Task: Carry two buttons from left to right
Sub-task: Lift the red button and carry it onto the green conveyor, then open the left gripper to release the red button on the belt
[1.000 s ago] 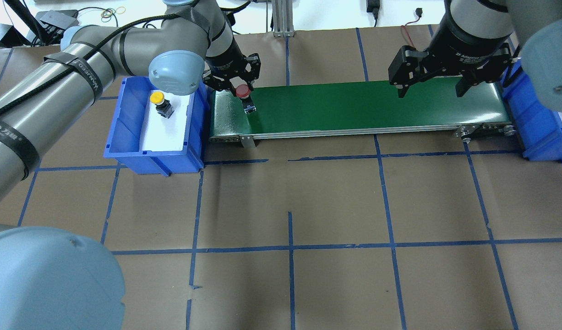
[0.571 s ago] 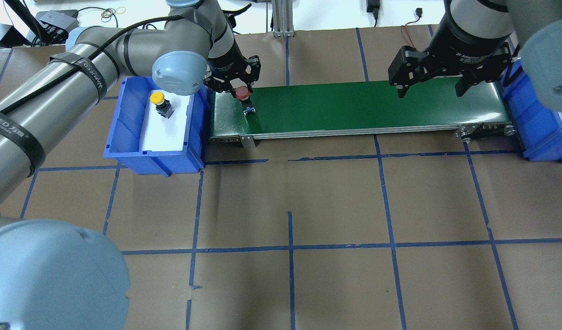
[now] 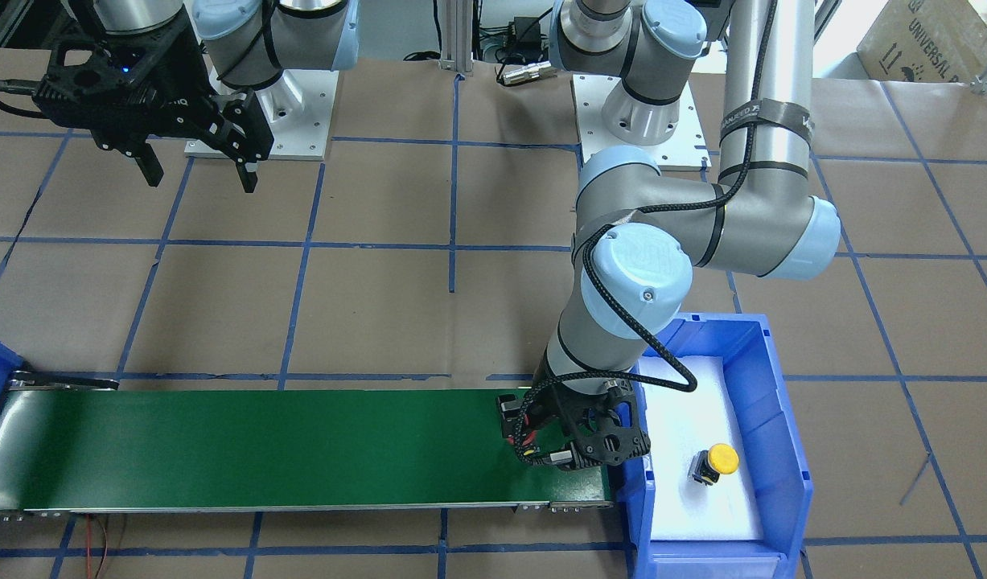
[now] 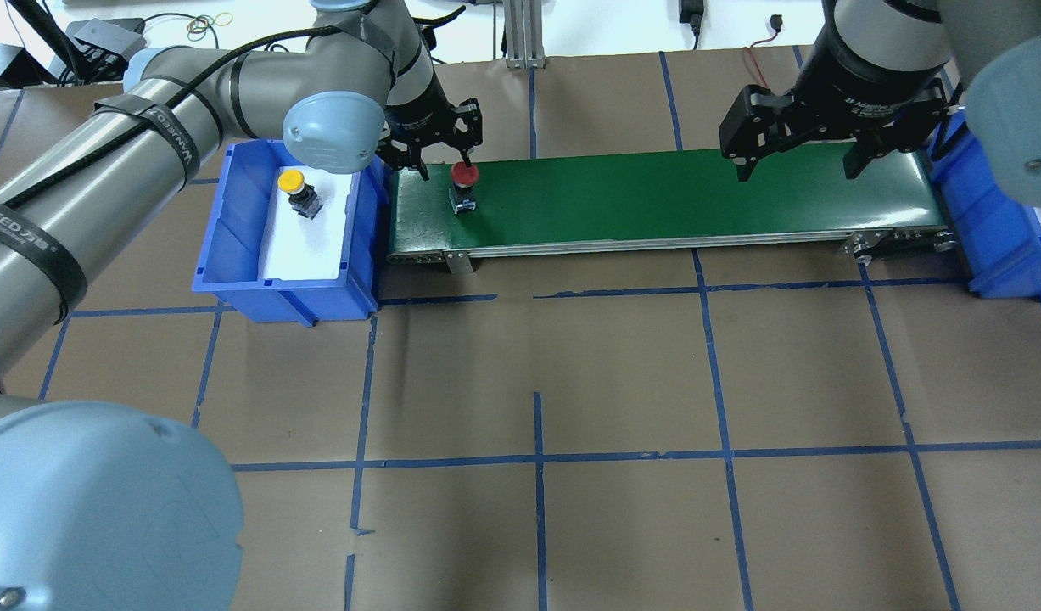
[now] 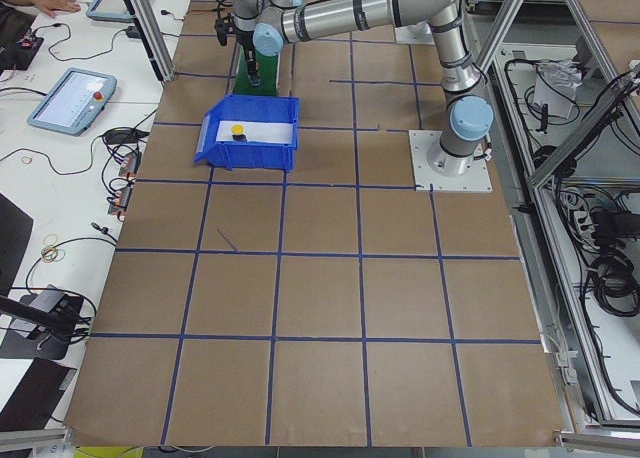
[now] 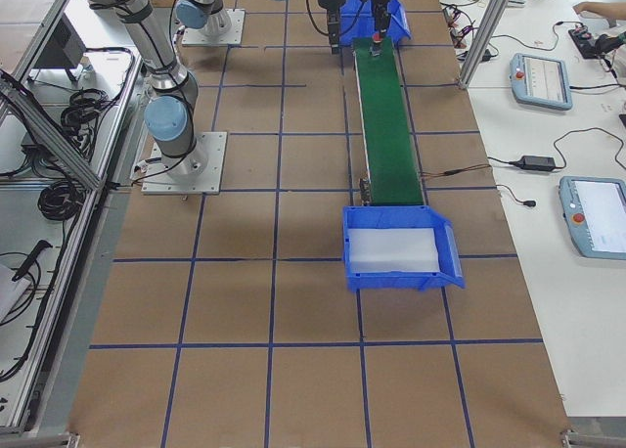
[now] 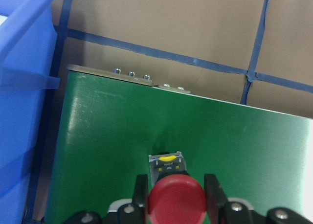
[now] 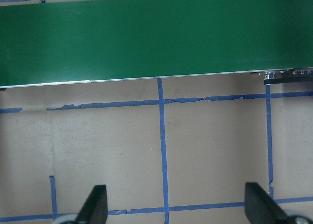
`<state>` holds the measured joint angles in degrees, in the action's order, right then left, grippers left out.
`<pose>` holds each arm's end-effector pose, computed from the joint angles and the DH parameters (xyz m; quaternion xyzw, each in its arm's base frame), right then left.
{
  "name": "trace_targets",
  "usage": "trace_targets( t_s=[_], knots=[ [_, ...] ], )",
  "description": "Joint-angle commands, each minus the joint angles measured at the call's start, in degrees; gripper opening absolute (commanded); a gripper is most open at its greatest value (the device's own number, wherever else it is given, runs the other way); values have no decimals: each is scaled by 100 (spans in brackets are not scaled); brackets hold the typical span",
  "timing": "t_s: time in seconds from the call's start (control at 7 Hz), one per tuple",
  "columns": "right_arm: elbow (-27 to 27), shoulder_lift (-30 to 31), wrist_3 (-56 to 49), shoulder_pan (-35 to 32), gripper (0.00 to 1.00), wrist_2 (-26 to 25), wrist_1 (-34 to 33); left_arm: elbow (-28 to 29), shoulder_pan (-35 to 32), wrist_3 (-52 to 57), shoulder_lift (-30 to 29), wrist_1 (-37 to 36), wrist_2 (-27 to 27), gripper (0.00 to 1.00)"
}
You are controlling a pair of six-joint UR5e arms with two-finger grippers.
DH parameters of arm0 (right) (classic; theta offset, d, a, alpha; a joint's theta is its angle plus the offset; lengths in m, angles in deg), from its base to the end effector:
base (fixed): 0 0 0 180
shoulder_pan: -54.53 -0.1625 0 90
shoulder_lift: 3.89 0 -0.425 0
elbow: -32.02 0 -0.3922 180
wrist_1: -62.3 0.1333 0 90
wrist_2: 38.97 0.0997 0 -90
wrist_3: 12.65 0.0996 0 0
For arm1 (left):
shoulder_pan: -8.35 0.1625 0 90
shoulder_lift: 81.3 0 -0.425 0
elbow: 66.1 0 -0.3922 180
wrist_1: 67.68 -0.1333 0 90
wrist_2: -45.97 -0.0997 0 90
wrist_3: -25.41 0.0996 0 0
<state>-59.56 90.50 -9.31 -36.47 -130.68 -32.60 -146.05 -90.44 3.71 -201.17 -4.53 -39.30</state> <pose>0.1385 -0.4690 0.5202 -0.0214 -0.9974 0.0677 0.0123 -0.2456 -0.6620 0.3117 0.1096 -0.9912 0.0483 0.0558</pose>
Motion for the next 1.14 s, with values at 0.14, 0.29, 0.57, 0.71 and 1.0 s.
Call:
trace_targets(
  t_s=[0.14, 0.29, 0.57, 0.71, 1.0],
  knots=[
    [0, 0, 0, 21, 100, -40, 7, 23, 0, 69, 68, 30, -69, 99],
    [0, 0, 0, 13, 100, -23, 7, 111, 26, 243, 182, 152, -138, 99],
    [0, 0, 0, 12, 100, -5, -1, 427, 445, 1206, 262, 390, -499, 100],
    [0, 0, 0, 4, 100, 4, 7, 367, 944, 1743, 366, 408, -438, 100],
    [0, 0, -9, 12, 100, -5, -1, 323, 1335, 2300, 403, 478, -438, 100]
  ],
)
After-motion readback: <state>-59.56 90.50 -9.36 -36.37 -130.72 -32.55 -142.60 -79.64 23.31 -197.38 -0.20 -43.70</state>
